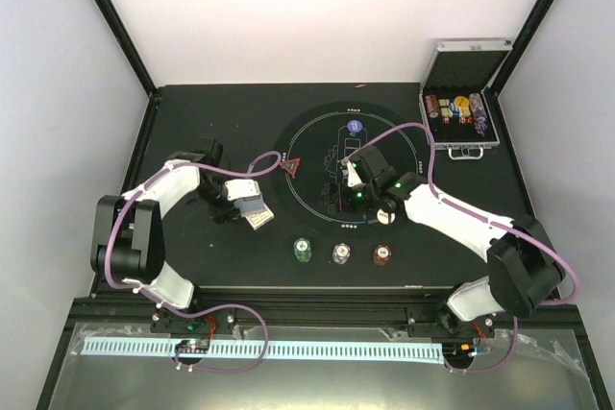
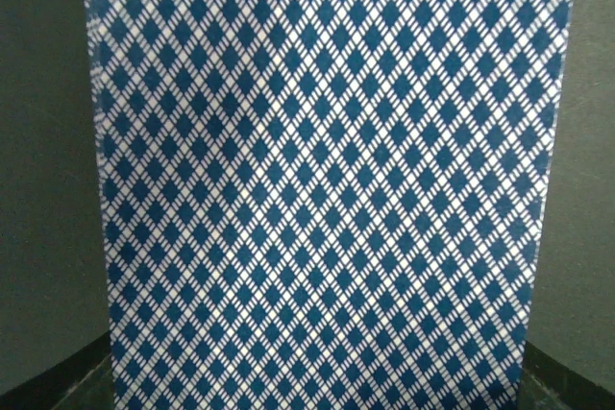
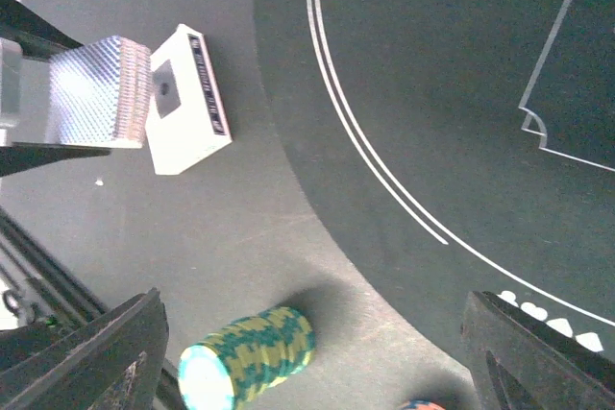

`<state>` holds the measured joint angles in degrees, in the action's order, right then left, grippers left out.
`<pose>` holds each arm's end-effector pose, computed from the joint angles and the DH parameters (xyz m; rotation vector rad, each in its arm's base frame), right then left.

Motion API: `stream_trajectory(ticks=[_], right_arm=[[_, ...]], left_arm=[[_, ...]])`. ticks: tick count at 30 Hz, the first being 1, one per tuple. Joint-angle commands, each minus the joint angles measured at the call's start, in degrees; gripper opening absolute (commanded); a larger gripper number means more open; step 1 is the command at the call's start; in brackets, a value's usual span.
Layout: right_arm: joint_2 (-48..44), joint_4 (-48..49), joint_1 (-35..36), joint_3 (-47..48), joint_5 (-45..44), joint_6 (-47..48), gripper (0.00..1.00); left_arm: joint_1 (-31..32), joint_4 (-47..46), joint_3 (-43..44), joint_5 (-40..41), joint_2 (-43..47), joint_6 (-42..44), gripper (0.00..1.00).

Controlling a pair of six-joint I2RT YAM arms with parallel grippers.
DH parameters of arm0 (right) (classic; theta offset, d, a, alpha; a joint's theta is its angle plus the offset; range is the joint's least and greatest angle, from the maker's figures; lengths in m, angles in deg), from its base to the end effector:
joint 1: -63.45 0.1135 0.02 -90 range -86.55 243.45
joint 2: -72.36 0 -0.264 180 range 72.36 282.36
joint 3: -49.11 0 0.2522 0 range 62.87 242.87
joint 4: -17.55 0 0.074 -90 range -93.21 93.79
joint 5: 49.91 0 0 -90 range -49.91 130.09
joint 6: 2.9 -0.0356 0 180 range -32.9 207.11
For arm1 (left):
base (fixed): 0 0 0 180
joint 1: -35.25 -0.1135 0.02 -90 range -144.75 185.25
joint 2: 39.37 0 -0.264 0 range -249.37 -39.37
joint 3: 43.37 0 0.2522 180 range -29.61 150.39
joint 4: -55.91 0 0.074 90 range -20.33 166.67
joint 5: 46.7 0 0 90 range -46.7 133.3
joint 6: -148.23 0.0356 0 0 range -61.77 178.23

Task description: Distribute texas hold em gaming equipment

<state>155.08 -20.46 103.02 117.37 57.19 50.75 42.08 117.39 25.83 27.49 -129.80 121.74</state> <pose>0.2219 0.1970 0.2267 -0.2113 2.6640 0.8741 0.2677 -0.0418 0.1788 1.6841 2.3457 -0.2656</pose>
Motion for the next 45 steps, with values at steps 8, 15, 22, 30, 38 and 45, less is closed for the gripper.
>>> stream_trajectory(ticks=[8, 15, 22, 30, 38, 45], right_arm=[[2.13, 20.28, 0.30, -2.91, 16.57, -11.09, 0.86], [7.15, 48.37, 1.18, -7.11, 25.66, -28.54, 0.84], [11.41, 52.94, 4.05, -4.10, 26.17, -32.05, 0.83], [14.80, 55.82, 5.57, -2.55, 26.05, -34.08, 0.78], [17.27, 58.43, 7.01, -1.15, 26.52, -35.90, 0.63], [19.84, 63.12, 8.08, -0.54, 27.00, -39.18, 0.37]], left_arm=[[0.29, 8.99, 6.38, -6.78, 6.78, 1.58, 0.01], [2.49, 13.66, 10.63, -11.75, 9.06, 0.06, 0.01], [6.60, 14.27, 11.67, -11.44, 10.44, -1.75, 0.02], [8.51, 15.24, 12.50, -11.12, 11.60, -2.16, 0.02], [9.96, 15.90, 12.77, -11.23, 12.67, -2.16, 0.02], [11.58, 15.86, 12.82, -11.25, 13.51, -2.27, 0.02]])
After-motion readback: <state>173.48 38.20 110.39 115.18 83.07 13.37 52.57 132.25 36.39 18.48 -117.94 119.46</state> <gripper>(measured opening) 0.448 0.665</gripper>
